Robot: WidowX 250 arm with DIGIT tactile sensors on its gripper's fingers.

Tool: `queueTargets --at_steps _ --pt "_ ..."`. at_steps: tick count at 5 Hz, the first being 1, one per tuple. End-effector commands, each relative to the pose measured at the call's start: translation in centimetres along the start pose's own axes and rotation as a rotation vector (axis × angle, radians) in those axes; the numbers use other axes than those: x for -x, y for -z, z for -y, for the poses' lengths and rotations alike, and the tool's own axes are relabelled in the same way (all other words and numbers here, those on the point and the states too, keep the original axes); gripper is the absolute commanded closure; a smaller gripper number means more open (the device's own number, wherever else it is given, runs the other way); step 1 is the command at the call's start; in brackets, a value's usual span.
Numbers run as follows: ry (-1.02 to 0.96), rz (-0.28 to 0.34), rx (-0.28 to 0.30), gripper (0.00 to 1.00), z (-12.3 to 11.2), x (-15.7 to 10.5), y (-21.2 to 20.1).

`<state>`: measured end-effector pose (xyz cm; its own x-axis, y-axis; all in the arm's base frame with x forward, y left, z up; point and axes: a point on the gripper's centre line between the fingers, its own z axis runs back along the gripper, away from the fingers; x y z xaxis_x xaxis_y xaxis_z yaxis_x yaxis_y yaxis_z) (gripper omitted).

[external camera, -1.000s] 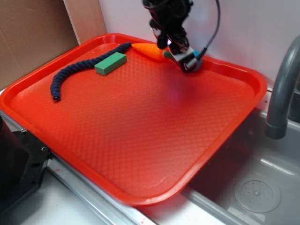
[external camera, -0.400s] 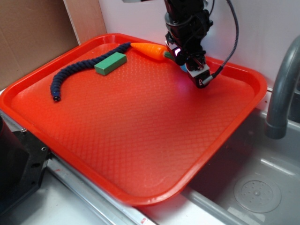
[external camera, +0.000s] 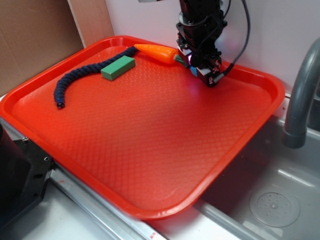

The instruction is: Grab the blue ball.

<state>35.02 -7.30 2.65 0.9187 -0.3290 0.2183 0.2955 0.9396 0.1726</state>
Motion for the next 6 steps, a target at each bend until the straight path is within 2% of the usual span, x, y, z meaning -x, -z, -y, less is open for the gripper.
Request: queueTargets --at_steps 1,2,3,4,5,6 --pt "-0.037 0.091 -0.006 1.0 -0.7 0.0 -3.9" --pt "-0.088 0.212 0.043 1.0 -1.7 3.6 -9.6" --pt "-0.162 0.195 0.13 1.0 -3.1 7.0 -14.4" --pt "-0.289 0.05 0.171 1.0 -4.1 9.5 -16.8" --pt "-0.348 -0.05 0.179 1.0 -5.4 11.6 -18.4" --pt "-0.354 -0.076 0.189 1.0 -5.7 12.5 -18.7"
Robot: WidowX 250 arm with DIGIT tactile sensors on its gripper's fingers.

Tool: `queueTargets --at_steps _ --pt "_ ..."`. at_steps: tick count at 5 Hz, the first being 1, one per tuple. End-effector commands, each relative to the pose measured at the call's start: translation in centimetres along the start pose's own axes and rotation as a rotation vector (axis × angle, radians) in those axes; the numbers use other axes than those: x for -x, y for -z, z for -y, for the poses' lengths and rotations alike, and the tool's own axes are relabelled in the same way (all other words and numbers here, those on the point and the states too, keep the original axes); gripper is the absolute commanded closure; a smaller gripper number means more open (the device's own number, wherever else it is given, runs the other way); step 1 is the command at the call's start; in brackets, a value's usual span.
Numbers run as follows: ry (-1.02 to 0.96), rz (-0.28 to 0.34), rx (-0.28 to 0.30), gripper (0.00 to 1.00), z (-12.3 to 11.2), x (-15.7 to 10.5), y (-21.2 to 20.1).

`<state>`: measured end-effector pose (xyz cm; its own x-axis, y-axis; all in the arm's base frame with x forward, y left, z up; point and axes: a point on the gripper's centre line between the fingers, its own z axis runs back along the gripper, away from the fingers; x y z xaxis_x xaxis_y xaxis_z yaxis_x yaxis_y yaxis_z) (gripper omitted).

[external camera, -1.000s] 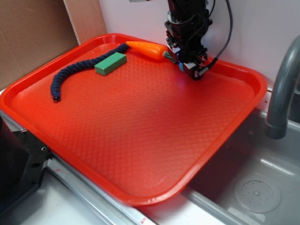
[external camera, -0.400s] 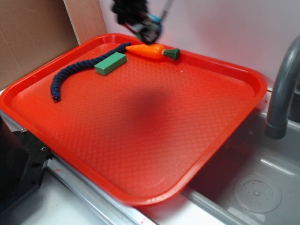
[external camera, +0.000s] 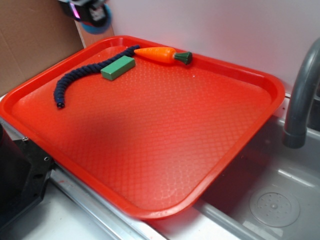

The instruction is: Grab the blue ball.

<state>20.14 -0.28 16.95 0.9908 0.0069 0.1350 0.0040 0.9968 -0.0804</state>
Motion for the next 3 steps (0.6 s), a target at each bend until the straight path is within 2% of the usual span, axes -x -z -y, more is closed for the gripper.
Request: queueTargets --at_steps 1,2,3 --pt "-0.078 0.059 -0.001 1.0 -0.7 -0.01 -2.02" --pt "-0.083 0.066 0.021 1.0 -0.53 -0.24 -1.66" --pt "-0.093 0.067 -0.006 1.0 -0.32 -0.69 -1.42"
